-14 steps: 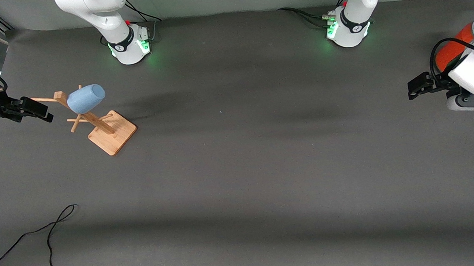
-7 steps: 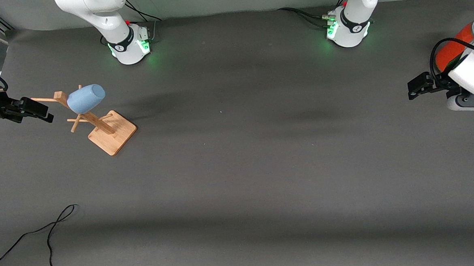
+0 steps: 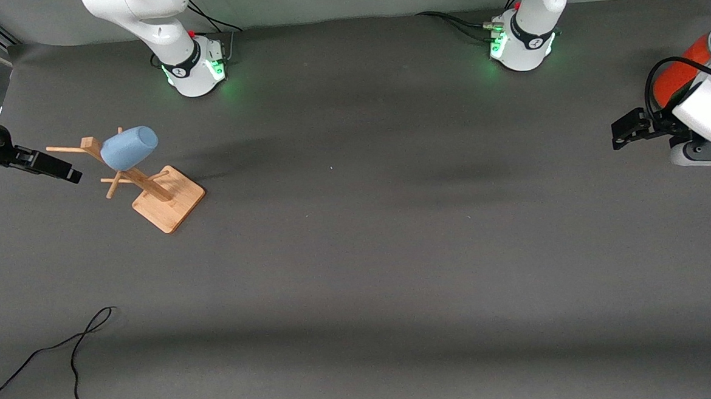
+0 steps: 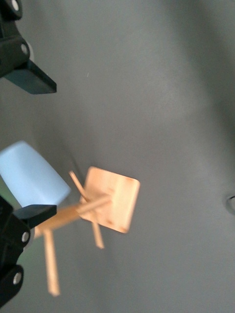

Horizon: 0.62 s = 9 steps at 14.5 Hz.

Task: Rotate and upright cup with both arms
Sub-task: 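Move the right gripper toward the blue cup on the wooden stand, then close the right gripper around the blue cup on the peg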

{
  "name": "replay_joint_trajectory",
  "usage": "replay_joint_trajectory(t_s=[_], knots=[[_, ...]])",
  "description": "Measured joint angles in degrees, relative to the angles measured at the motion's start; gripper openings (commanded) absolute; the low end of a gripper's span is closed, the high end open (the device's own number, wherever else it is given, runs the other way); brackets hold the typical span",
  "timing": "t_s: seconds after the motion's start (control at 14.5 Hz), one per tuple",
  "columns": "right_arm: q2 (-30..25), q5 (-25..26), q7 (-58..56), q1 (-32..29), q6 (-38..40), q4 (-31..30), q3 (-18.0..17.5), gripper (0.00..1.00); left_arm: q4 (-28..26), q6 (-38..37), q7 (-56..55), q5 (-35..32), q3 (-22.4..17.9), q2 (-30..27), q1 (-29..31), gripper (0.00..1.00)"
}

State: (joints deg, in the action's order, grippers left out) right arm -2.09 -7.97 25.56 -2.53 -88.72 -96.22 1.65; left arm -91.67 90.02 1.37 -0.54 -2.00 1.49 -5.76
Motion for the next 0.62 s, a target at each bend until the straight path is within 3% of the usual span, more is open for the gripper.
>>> replay_joint_trajectory(t_s=[0.28, 0.62], knots=[[-2.99, -4.96, 20.56, -0.01, -0.57, -6.54, 0.77, 1.0, 0.0, 0.0, 0.0, 0.0, 0.0, 0.0, 0.0, 1.0], [-13.45, -8.61, 39.57, -0.01, -8.27, -23.11, 0.93, 1.0, 0.01, 0.0, 0.0, 0.0, 0.0, 0.0, 0.0, 1.0]])
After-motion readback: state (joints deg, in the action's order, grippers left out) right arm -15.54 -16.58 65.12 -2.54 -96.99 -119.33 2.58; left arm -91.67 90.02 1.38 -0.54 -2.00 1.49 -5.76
